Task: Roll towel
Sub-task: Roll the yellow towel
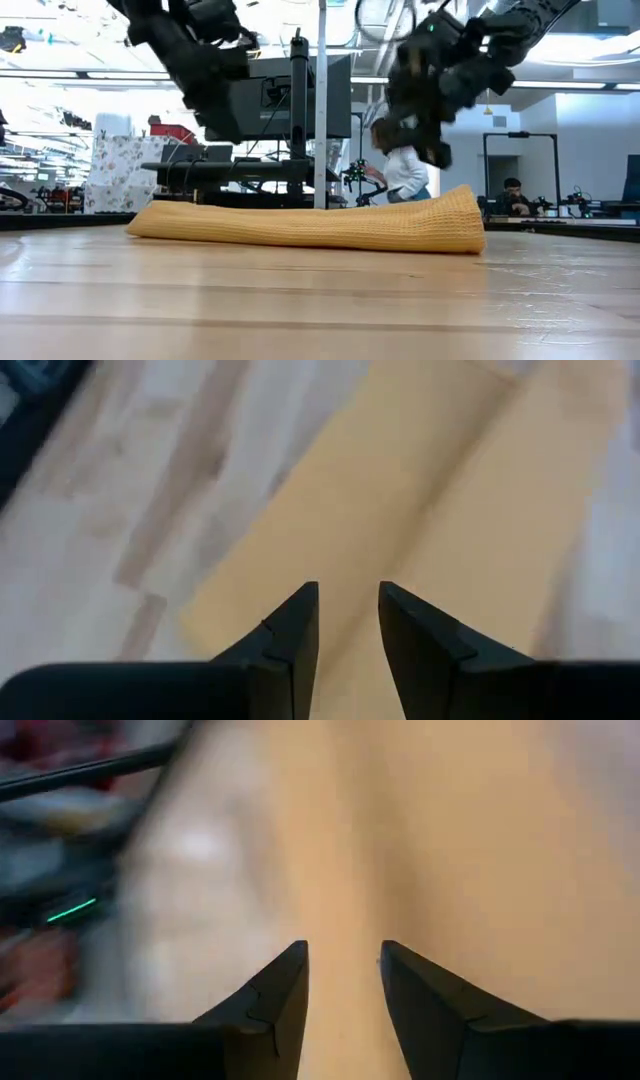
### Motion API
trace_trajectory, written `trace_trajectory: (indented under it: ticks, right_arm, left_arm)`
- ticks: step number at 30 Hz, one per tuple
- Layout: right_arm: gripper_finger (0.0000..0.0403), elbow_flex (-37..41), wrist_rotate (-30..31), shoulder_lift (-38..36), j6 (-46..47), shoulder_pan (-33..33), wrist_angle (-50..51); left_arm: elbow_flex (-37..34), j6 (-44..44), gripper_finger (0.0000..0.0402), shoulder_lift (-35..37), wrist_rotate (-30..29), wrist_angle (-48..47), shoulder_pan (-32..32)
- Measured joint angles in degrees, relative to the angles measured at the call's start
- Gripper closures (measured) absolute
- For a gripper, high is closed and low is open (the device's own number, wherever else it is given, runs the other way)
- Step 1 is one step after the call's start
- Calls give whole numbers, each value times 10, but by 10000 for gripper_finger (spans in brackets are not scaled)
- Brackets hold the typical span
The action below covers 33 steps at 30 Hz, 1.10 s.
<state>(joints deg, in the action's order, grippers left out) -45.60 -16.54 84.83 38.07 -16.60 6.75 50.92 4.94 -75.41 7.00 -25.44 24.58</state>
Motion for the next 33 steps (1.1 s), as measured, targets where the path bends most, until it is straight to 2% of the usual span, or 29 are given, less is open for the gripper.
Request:
trace_trajectory:
  ticks: [5,10,17,27,33]
  right_arm:
    - [283,1,34,49,32,8,82]
    - [283,1,34,96,40,28,73]
    - [283,-2,31,118,10,17,60]
    - [283,-2,27,117,-99,-60,62]
    - [283,-19,-34,81,-124,-77,70]
  left_arm:
    - [-3,8,311,-104,-2,1,13]
    - [-3,-12,311,-175,3,-4,9]
    - [-3,-87,311,-180,4,-30,-1]
    - [-30,-171,311,-176,4,-13,-66]
    - [7,-173,311,-118,-41,-60,-64]
